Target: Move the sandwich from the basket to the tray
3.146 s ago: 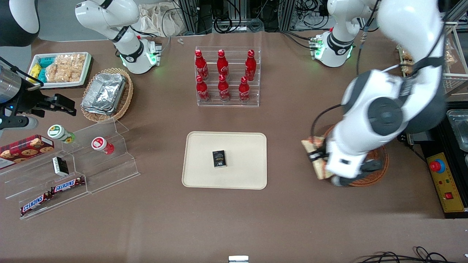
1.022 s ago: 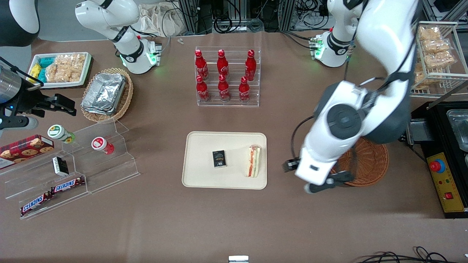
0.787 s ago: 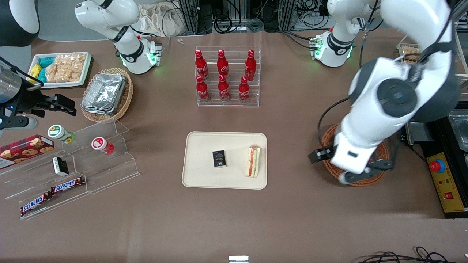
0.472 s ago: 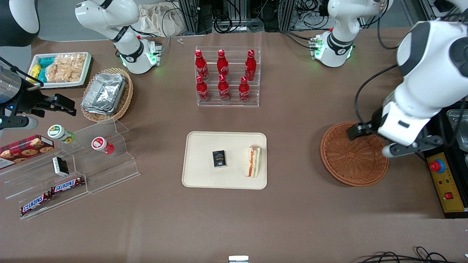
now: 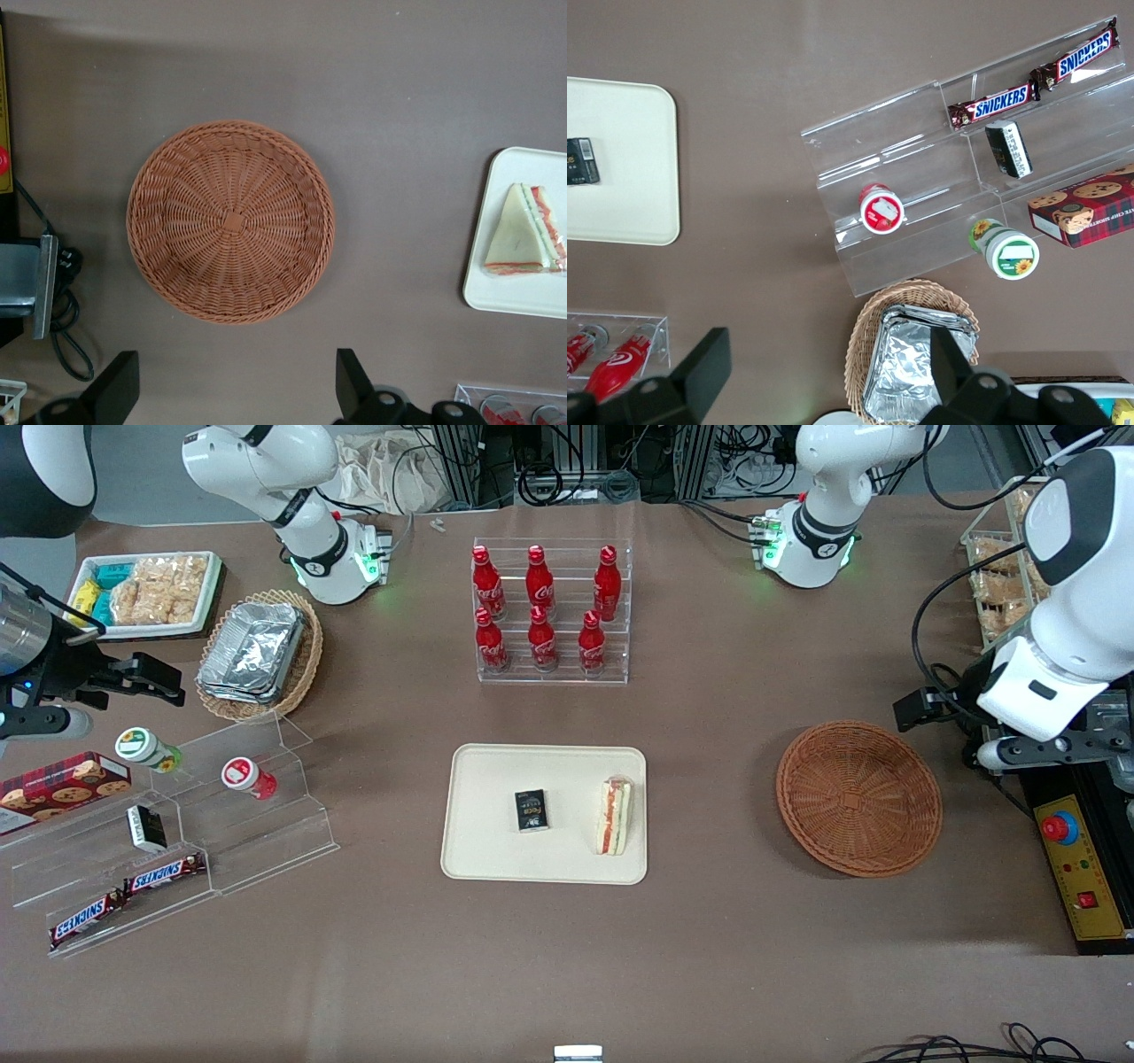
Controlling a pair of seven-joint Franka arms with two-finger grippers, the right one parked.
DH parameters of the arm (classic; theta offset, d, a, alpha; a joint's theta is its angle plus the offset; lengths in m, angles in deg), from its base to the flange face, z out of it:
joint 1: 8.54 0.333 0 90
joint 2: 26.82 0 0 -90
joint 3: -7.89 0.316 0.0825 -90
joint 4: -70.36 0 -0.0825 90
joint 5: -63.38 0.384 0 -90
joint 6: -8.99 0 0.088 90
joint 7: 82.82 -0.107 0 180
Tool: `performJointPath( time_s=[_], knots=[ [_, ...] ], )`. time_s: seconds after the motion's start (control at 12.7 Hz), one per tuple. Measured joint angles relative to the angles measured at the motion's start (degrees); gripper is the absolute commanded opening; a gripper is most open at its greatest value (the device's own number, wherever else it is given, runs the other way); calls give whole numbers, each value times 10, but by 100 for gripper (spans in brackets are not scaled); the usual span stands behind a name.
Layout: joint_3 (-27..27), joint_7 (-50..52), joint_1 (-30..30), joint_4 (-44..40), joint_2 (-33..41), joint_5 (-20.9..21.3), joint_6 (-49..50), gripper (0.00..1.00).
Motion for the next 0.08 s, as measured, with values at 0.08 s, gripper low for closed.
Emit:
performJointPath(
  time_s=[0.08],
  knots=[
    [0, 0, 0, -7, -2, 0, 3, 100]
  ],
)
